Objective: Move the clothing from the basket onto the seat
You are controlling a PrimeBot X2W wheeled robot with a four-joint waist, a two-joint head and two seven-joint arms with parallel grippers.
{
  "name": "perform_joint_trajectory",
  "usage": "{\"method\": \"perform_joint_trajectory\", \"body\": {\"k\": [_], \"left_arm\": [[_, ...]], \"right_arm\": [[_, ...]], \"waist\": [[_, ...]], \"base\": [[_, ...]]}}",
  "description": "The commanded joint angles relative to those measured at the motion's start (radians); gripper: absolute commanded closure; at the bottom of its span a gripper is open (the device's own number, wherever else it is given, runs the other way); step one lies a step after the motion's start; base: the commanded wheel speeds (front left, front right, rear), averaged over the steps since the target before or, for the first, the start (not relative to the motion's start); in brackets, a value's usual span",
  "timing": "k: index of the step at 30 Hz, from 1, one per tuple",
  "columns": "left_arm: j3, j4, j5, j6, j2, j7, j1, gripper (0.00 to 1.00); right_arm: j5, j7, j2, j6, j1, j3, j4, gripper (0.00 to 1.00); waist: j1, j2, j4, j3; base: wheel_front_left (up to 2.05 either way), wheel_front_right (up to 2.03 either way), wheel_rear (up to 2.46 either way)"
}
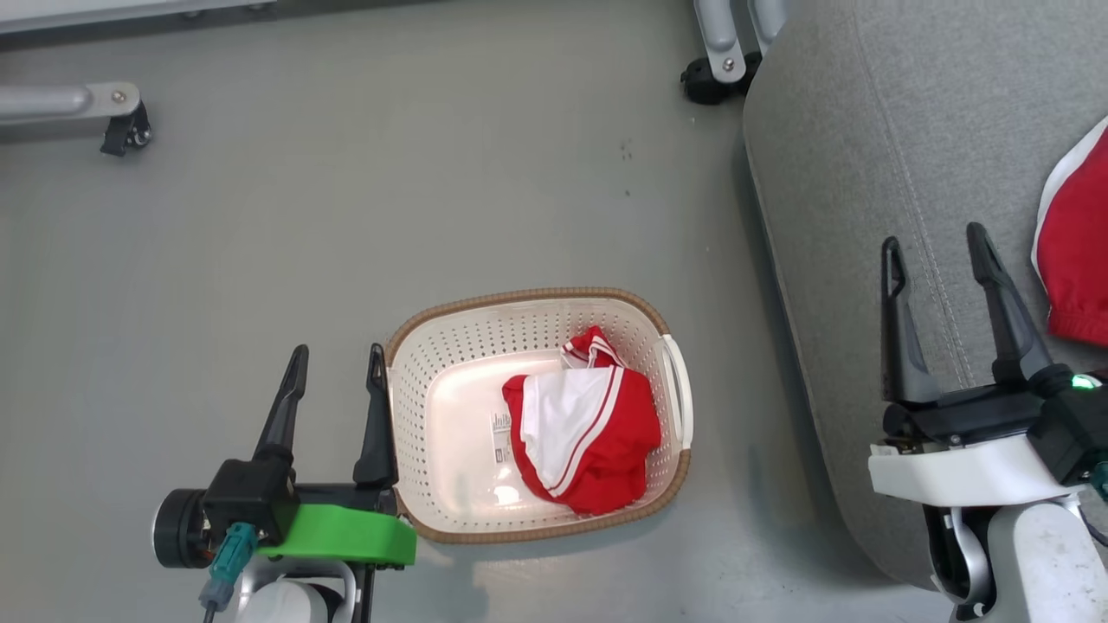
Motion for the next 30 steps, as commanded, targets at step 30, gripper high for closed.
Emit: {"method": "perform_joint_trajectory", "body": {"k": [30], "left_arm": [[-0.114,0.134,0.031,-0.105,0.000,-0.001,-0.275,0.00]], "right_arm": [[0.006,0.000,-0.037,-0.001,-0.192,-0.091,-0.100,0.00]], "waist": [[0.0001,0.0000,0.044,0.344]], "base": [[0.00,0.00,0.00]]}}
